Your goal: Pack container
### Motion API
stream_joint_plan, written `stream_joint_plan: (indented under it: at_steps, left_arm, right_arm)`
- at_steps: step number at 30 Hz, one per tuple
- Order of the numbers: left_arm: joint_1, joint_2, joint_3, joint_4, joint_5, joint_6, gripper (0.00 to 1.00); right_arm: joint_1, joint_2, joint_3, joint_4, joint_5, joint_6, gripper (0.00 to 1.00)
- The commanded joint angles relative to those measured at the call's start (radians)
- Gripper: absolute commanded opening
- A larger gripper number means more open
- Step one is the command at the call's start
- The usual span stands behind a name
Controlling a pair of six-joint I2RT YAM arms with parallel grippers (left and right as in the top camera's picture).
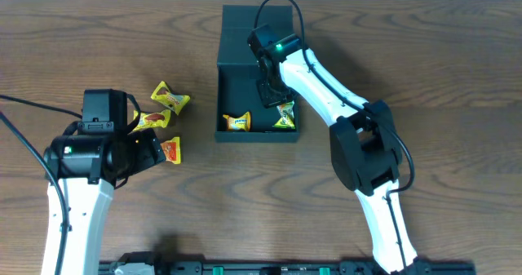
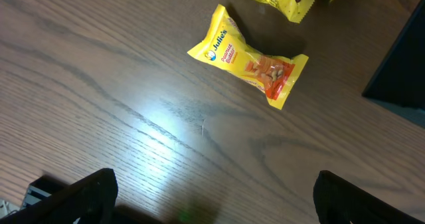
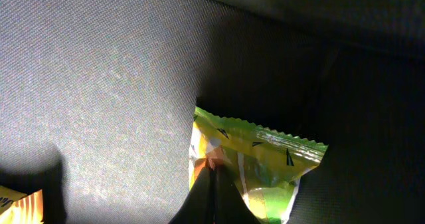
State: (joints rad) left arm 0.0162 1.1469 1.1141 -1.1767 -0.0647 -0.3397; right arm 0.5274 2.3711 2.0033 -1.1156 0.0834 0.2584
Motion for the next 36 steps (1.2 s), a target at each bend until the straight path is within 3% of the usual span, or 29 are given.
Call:
stream_joint_plan:
  at_steps: [1, 14, 17, 18, 19, 20, 23, 26, 32, 36]
  left_arm:
    - [0.002, 0.005, 0.007, -0.001, -0.025, 0.003, 0.95]
    - [0.002, 0.005, 0.007, 0.007, -0.042, 0.002, 0.95]
    - [0.003, 0.005, 0.007, 0.033, -0.107, 0.004, 0.96]
    - [0.003, 0.005, 0.007, 0.054, -0.126, 0.035, 1.00]
    - [0.003, 0.005, 0.007, 0.064, -0.126, 0.064, 0.95]
    - [0.003, 0.005, 0.007, 0.068, -0.126, 0.087, 0.93]
    - [0.003, 0.005, 0.007, 0.057, -0.121, 0.089, 0.97]
    - [0.003, 0.005, 0.007, 0.056, -0.121, 0.062, 0.96]
    - [0.003, 0.005, 0.007, 0.036, -0.104, 0.025, 0.95]
    - [0.003, 0.005, 0.007, 0.016, 0.006, 0.120, 0.96]
  right_arm:
    - [0.004, -0.003, 0.006, -0.003, 0.016, -0.013, 0.01]
    - [0.004, -0.005, 0.290, -0.119, -0.097, -0.080, 0.01]
    - [0.004, -0.005, 0.335, -0.180, -0.133, -0.158, 0.08]
    - [0.004, -0.005, 0.348, -0.201, -0.137, -0.184, 0.22]
    - [0.003, -0.005, 0.354, -0.209, -0.142, -0.195, 0.50]
    - [0.002, -0.005, 0.361, -0.217, -0.163, -0.232, 0.66]
    - [0.003, -0.005, 0.367, -0.238, -0.200, -0.310, 0.88]
    - [0.004, -0.005, 0.367, -0.248, -0.240, -0.351, 0.98]
    - [-0.032, -0.010, 0.391, -0.246, -0.343, -0.409, 0.99]
    - [-0.086, -0.027, 0.418, -0.260, -0.328, -0.399, 0.99]
